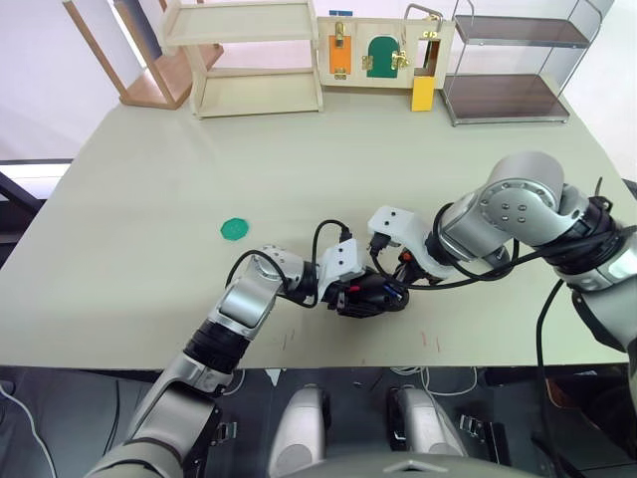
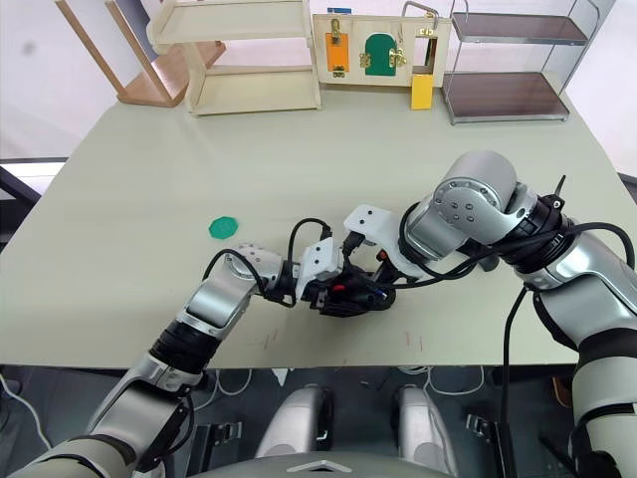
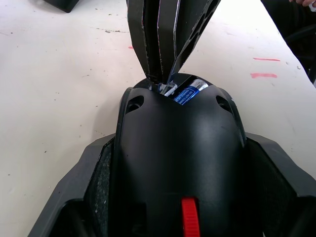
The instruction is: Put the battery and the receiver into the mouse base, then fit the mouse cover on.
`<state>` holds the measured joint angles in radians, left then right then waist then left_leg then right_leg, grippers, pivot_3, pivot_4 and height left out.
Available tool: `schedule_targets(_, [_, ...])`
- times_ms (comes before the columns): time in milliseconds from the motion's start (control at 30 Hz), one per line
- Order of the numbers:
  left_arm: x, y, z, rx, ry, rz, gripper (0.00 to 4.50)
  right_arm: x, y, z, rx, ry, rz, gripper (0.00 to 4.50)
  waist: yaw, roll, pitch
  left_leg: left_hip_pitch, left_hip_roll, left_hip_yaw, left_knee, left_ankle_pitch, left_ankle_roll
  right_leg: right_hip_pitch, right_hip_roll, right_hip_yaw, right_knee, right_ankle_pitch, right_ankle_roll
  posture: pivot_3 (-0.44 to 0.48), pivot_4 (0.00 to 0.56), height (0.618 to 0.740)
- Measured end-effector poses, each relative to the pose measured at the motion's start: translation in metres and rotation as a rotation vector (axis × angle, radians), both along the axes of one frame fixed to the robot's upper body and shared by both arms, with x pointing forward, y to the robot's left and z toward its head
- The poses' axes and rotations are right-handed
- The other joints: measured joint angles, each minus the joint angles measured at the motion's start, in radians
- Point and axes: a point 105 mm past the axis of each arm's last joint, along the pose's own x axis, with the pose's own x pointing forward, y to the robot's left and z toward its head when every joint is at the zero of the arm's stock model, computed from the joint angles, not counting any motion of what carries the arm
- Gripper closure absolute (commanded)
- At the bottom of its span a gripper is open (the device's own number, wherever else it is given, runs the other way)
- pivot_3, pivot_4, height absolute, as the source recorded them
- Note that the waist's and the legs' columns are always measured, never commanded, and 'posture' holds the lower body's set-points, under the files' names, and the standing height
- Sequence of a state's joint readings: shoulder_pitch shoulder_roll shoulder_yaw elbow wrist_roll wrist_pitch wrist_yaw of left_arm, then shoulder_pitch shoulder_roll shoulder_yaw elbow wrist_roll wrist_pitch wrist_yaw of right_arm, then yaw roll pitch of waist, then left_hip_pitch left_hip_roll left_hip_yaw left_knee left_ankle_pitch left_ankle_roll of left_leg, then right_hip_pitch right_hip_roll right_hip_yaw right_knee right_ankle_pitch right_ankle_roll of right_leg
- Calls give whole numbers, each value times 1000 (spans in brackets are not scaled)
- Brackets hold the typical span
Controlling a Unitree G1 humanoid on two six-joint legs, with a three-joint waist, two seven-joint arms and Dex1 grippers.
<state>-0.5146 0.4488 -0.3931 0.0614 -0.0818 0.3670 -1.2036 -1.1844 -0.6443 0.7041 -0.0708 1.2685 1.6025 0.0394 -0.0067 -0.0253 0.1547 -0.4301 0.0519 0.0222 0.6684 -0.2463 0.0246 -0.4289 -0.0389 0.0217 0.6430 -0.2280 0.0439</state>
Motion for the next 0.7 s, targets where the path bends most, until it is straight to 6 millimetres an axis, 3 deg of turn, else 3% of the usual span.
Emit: schedule_targets(700, [1,0,0,2,1,0,1461,0,-1,-6,16,-35,-9,4500,0,0,0,0,-3,0,1,0,0,1,0,-1,1,1,2,0,150,740])
